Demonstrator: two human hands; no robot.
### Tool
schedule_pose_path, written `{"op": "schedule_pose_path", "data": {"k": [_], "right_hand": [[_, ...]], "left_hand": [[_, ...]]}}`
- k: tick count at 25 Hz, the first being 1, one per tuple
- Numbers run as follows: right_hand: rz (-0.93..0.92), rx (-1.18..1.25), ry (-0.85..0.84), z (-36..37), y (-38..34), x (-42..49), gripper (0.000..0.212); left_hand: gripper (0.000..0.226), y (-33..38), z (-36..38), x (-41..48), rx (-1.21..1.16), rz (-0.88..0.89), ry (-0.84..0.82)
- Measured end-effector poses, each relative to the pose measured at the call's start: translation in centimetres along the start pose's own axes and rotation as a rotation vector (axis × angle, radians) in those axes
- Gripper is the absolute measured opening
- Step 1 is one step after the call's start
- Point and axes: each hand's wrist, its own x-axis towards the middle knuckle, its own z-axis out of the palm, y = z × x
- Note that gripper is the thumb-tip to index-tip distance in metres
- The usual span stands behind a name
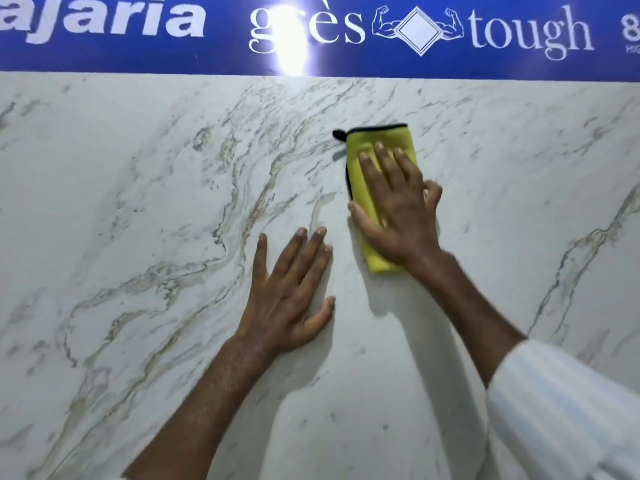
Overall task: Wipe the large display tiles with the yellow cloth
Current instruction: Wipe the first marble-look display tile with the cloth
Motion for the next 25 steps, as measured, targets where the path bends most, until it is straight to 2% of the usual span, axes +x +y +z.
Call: {"op": "schedule_pose_path", "data": {"k": [2,4,6,9,12,14,18,20,22,25], "right_hand": [[0.005,-0.033,0.024,0.3,0.8,0.7,0.075],[-0.001,-0.07,0.06,0.7,0.2,-4.1,0.075],[0.024,-0.061,0.062,1.4,-1.1,-13.1,0.075],[-0.007,-0.057,-0.077,1.9,-4.0,-29.7,0.078],[-0.051,-0.061,-0.18,1.4,-5.5,-38.8,0.076],[-0.055,-0.04,-0.16,1.5,-5.4,-36.9,0.074],[0.057,-0.017,-0.085,1.1,-3.7,-22.3,0.075],[0.085,-0.033,-0.056,0.9,-3.0,-18.9,0.075],[0.056,-0.056,-0.033,1.2,-2.8,-20.7,0.074],[0.049,-0.028,-0.062,1.9,-4.0,-29.6,0.075]], "left_hand": [[0.077,1.5,-0.2,-3.1,-0.093,-0.031,-0.001],[0.078,2.8,0.0,-6.6,-0.088,-0.039,-0.02],[0.079,3.4,0.5,-8.4,-0.014,-0.019,-0.027],[0.08,3.2,0.8,-8.3,0.027,-0.026,-0.042],[0.079,3.3,0.7,-8.3,0.013,-0.041,-0.056],[0.079,3.3,0.7,-8.4,0.013,-0.051,-0.064],[0.071,4.5,0.4,-9.2,0.006,-0.083,-0.055],[0.071,7.2,0.5,-12.9,-0.044,-0.11,-0.085],[0.076,9.7,0.6,-16.8,-0.051,-0.07,-0.14],[0.076,10.3,1.0,-18.6,-0.004,-0.074,-0.136]]}}
